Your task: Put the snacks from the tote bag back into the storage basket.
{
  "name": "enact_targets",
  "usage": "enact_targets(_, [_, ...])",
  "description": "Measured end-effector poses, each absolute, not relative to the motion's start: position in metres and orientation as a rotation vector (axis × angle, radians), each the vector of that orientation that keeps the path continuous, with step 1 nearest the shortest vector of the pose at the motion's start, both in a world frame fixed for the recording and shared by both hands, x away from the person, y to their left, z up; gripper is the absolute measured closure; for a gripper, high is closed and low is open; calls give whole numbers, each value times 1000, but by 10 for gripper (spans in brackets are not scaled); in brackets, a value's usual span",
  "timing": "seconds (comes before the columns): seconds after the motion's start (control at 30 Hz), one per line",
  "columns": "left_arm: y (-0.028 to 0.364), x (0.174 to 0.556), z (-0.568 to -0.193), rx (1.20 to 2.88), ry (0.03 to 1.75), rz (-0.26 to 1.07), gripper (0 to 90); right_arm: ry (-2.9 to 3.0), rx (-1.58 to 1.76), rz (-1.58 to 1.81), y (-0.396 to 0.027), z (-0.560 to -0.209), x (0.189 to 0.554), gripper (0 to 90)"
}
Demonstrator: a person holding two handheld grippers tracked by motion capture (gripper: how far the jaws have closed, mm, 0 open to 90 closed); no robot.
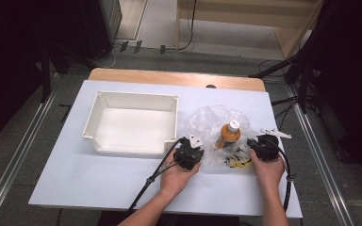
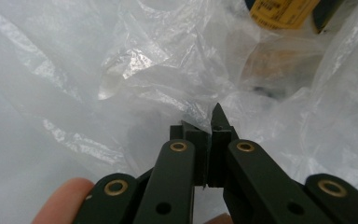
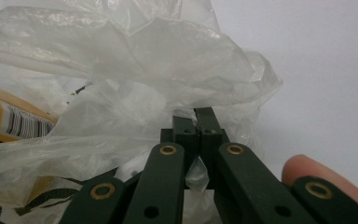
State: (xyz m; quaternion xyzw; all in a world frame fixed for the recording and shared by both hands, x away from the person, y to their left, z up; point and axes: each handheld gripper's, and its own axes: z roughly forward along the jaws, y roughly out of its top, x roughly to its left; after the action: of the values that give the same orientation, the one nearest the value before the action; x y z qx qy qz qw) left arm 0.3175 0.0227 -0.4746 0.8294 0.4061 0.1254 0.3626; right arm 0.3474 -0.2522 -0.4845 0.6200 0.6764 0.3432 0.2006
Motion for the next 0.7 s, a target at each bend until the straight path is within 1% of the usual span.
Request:
enact_targets(0.1, [22, 318, -475, 2126, 1058, 338, 900, 1886, 1736, 959, -252, -484, 347, 900])
enact_targets(0.17, [21, 317, -476, 2126, 1054, 356, 900, 1853, 1725, 993, -252, -483, 343, 722])
enact_targets(0.2, [21, 316, -476, 2124, 1054, 358, 900, 1853, 1725, 993, -252, -483, 343, 722])
enact_targets(0.23, [21, 316, -476, 2124, 1053, 357, 900, 1828, 1702, 1019, -253, -482, 340, 663])
enact_targets(0.27, [20, 316, -476, 2130, 1052, 368, 900, 1795, 1670, 1069, -254, -479, 332, 556])
enact_targets(0.33, [20, 315, -476, 2132, 1047, 378, 900, 1757, 1664, 1105, -256, -476, 325, 475])
enact_targets(0.37, [19, 314, -476, 2131, 1042, 386, 900, 1757, 1664, 1105, -256, -476, 325, 475])
enact_targets(0.47, [19, 313, -476, 2131, 1041, 393, 900, 1709, 1604, 1133, -261, -463, 307, 377])
enact_targets(0.5, [19, 313, -476, 2131, 1041, 393, 900, 1709, 1604, 1133, -261, -463, 307, 377])
enact_targets(0.57, [19, 313, -477, 2130, 1042, 393, 900, 1675, 1571, 1166, -263, -450, 293, 347])
enact_targets(0.7, [19, 313, -477, 2128, 1043, 392, 900, 1646, 1537, 1199, -262, -438, 280, 353])
